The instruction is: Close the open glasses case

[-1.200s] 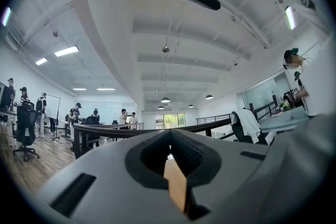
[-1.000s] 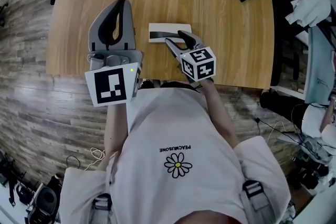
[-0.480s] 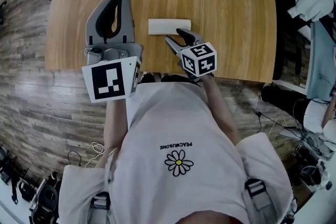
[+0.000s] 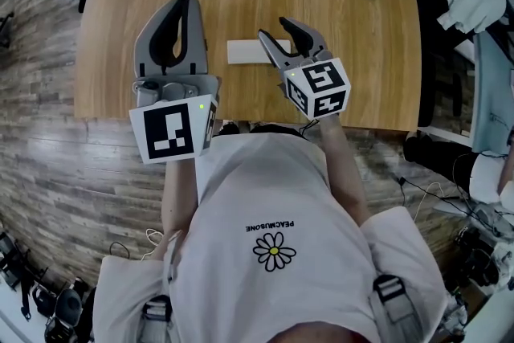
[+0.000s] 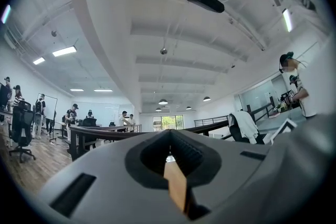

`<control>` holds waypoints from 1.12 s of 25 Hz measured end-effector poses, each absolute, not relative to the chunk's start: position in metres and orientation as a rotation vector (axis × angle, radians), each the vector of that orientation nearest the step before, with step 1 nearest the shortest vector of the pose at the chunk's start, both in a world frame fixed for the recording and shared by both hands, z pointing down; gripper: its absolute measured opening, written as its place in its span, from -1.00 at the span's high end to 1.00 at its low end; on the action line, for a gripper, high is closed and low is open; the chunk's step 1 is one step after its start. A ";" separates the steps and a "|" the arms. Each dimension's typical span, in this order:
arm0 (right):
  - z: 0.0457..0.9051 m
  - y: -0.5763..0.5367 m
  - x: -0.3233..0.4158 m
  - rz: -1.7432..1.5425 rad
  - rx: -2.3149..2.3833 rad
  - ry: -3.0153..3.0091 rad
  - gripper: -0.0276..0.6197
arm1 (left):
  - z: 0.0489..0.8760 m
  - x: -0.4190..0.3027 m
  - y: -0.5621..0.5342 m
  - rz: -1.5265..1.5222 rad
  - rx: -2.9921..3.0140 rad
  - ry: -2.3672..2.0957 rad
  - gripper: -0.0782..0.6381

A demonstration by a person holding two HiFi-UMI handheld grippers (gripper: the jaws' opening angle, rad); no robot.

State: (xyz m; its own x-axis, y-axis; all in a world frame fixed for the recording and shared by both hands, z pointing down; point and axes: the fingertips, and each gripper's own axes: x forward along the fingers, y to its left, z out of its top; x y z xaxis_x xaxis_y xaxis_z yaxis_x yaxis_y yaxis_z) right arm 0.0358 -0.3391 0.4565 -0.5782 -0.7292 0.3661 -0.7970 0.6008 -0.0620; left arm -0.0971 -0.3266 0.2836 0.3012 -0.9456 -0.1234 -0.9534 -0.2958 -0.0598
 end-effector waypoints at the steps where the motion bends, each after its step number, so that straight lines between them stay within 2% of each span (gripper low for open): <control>1: 0.436 -0.344 0.037 0.238 1.275 -2.548 0.30 | 0.282 -0.096 -0.326 0.099 -2.433 1.781 0.74; 4: 0.377 -0.351 0.039 0.029 1.357 -2.610 0.31 | 0.277 -0.091 -0.325 0.107 -2.430 1.760 0.74; 7: 0.329 -0.346 0.040 -0.142 1.434 -2.659 0.41 | 0.271 -0.086 -0.323 0.118 -2.428 1.738 0.74; 15: 0.283 -0.321 0.046 -0.344 1.582 -2.682 0.88 | 0.250 -0.074 -0.314 0.216 -2.424 1.655 0.74; 28: 0.282 -0.313 0.058 -0.277 1.641 -2.700 0.89 | 0.247 -0.065 -0.308 0.216 -2.433 1.641 0.74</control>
